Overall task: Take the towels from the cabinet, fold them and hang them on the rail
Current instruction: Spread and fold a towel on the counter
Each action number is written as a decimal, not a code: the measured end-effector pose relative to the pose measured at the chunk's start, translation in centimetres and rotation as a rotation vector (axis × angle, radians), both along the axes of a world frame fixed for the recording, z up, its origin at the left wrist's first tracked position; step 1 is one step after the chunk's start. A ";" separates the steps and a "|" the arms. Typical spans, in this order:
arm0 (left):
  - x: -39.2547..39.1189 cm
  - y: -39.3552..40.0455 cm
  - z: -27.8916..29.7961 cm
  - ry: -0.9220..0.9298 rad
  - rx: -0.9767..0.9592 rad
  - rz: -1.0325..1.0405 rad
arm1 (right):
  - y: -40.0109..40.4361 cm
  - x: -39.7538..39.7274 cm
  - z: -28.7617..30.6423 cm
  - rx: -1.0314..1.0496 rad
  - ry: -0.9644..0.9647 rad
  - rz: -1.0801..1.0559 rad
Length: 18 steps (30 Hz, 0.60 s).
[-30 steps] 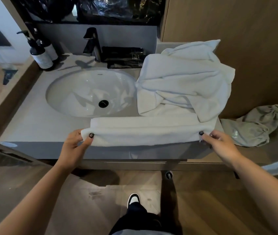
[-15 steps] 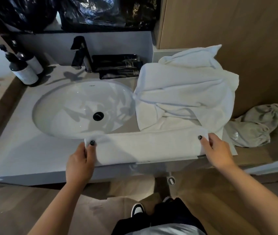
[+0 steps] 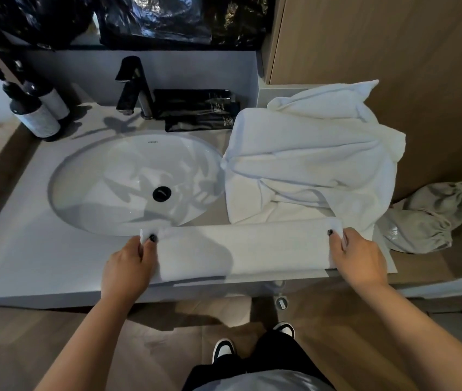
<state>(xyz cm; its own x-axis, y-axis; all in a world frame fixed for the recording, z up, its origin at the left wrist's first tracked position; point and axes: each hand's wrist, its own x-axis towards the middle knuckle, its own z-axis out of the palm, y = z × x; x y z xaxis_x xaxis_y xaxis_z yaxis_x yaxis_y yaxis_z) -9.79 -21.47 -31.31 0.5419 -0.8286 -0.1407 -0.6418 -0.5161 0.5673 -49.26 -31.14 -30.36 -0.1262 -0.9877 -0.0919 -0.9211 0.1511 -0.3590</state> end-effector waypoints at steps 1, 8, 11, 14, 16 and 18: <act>0.1 0.0 0.1 0.029 0.014 0.017 | 0.0 0.1 0.0 0.008 0.003 -0.006; -1.9 -0.9 2.0 -0.358 -0.112 -0.086 | 0.1 0.9 0.3 0.083 0.053 0.032; -4.9 -2.8 1.6 -0.458 -0.235 -0.485 | -0.1 1.0 0.6 0.095 0.069 0.026; -6.7 -4.2 0.1 -0.382 -0.163 -0.717 | -0.3 1.0 1.0 0.108 0.062 -0.003; -6.3 -5.0 -0.8 -0.334 -0.161 -0.721 | -0.5 1.1 1.1 0.131 0.007 -0.058; -5.5 -5.8 -1.2 -0.275 -0.148 -0.679 | -0.7 1.4 1.5 0.141 -0.057 -0.144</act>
<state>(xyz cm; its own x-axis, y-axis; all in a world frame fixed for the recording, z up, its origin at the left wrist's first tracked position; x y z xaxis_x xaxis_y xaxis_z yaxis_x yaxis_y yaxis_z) -15.31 -27.27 -32.47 -0.0958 -0.9933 0.0648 -0.9209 0.1131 0.3731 -47.91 -31.81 -28.88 -0.2556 -0.9368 -0.2388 -0.8653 0.3318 -0.3758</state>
